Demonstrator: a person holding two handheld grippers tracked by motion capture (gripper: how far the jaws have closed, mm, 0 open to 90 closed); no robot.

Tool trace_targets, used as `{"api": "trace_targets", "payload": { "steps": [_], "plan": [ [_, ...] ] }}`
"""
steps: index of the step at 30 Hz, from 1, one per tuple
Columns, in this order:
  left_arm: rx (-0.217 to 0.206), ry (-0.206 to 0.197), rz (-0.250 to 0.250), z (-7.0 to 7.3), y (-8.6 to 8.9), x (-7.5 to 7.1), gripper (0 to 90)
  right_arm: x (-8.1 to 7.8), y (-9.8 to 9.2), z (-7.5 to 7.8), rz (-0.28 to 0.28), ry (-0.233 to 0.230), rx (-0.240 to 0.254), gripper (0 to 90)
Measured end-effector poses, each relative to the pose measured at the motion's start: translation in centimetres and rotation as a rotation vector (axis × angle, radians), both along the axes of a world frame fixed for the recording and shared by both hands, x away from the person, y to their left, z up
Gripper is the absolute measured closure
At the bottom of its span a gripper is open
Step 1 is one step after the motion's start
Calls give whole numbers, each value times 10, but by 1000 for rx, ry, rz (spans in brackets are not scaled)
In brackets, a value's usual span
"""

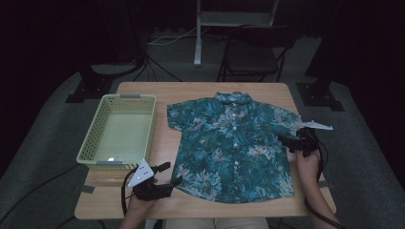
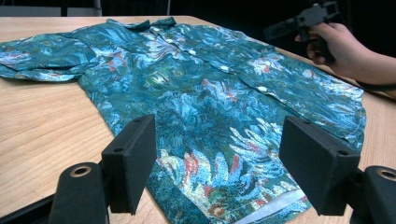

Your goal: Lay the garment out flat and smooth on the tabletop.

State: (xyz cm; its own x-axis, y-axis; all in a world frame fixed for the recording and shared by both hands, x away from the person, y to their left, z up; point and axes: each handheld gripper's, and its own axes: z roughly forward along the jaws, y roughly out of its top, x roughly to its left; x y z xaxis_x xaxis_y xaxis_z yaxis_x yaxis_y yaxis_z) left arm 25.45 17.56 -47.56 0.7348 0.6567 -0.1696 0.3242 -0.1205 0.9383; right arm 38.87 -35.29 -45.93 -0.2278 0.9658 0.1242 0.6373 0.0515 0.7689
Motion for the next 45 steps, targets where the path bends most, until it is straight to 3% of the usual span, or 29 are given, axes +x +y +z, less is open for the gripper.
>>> {"api": "trace_targets", "payload": {
  "steps": [3,6,20,25,31,36,38,40,45],
  "plan": [
    [-2,3,-1,0,0,0,287,-14,0,0,-4,-2,-17,128],
    [-3,1,-4,0,0,0,287,-27,-3,1,-9,-15,14,127],
    [1,-3,-3,0,0,0,287,-90,-15,2,-24,-46,68,128],
    [4,-1,-2,0,0,0,287,-111,-14,-3,-21,-36,32,128],
    [2,-4,-1,0,0,0,287,-132,-13,-10,-13,-24,26,128],
    [1,-5,1,0,0,-1,287,-143,-10,-12,-24,-45,-11,128],
    [2,-7,0,0,0,-1,287,-143,-10,-14,-29,-65,-11,128],
    [0,-8,0,0,0,-1,287,-142,-11,-16,-38,-49,-11,128],
    [-4,-10,5,0,0,-1,287,-142,-11,-16,-57,-67,-20,129]
  ]
}}
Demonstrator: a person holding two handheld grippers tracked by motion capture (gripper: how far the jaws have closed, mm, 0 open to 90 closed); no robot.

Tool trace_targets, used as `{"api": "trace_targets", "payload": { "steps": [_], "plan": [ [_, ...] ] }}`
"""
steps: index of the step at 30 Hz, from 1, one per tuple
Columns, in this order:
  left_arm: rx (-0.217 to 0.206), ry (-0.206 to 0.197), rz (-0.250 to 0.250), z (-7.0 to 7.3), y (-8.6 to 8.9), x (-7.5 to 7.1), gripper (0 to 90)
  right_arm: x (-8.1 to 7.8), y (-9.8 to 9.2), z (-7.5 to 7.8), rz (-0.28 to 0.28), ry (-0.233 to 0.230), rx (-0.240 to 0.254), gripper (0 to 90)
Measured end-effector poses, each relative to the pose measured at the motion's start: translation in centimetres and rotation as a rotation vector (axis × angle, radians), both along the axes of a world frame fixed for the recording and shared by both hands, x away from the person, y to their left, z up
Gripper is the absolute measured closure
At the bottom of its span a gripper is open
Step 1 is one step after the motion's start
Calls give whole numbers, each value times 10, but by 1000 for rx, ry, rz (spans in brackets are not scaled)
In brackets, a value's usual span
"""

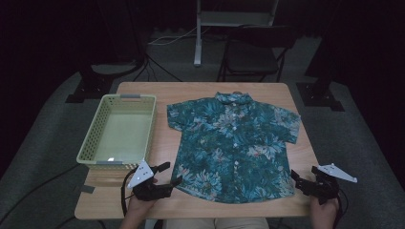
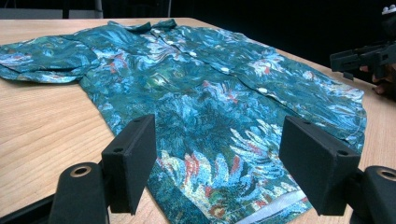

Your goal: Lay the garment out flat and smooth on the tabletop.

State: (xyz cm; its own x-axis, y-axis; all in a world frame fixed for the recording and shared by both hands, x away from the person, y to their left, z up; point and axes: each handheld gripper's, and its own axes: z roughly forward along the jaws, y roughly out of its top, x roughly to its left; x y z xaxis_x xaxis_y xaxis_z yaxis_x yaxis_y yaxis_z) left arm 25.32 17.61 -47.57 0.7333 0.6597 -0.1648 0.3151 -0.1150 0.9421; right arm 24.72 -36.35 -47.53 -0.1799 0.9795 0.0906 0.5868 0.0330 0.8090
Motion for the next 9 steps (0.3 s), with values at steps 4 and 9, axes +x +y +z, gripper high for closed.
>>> {"api": "trace_targets", "payload": {
  "steps": [4,9],
  "plan": [
    [0,-5,0,0,0,0,287,1,0,0,-21,-7,-11,129],
    [5,-9,0,0,-1,-1,287,3,1,0,-19,-5,-23,129]
  ]
}}
